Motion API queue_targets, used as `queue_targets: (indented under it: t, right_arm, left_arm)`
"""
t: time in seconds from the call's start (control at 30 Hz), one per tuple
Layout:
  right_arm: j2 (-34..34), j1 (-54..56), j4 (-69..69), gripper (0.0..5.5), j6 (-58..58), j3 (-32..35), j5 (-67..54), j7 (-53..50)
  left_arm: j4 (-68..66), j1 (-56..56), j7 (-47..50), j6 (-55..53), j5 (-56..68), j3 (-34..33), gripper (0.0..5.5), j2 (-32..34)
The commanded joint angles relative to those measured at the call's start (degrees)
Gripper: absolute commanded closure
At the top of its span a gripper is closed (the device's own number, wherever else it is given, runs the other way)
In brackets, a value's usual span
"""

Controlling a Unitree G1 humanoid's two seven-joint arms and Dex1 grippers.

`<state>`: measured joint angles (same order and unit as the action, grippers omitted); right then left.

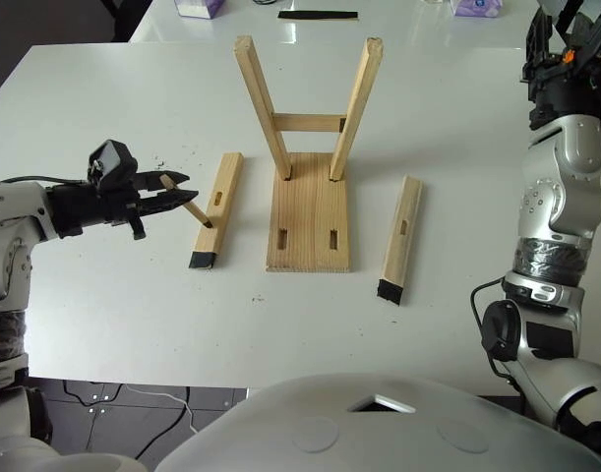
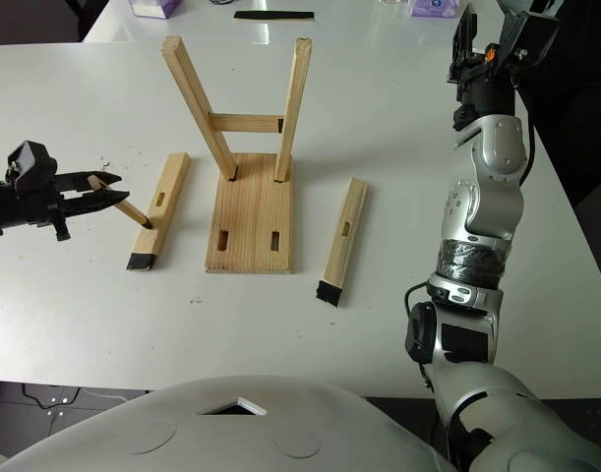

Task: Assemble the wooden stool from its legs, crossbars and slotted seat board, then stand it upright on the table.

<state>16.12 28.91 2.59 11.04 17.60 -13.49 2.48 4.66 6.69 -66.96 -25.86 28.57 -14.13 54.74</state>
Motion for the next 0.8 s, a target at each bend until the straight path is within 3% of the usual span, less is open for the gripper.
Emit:
queue_targets:
  t: [0.03,0.23,0.57,0.8]
  right_arm:
    - [0.3,0.1,1.2,2.78,-0.8,-0.2,0.7,0.1]
    - [0.9,0.6,2.9,2.78,-1.3,-0.8,1.5,1.1]
    - [1.9,6.2,9.0,2.78,-2.9,-3.1,2.2,3.5]
    - [1.9,7.2,11.5,2.78,-4.5,-3.2,2.6,3.9]
  left_arm:
    - [-5.2,5.7,1.4,2.7,-2.6,0.0,4.19,1.1]
    - [-12.4,2.3,-0.7,9.6,-8.7,1.2,4.19,4.0]
    - [8.0,-14.9,4.0,2.3,-1.3,-6.2,4.19,-1.8]
    - [12.6,-14.8,6.6,0.0,0.9,-3.9,4.19,-4.7]
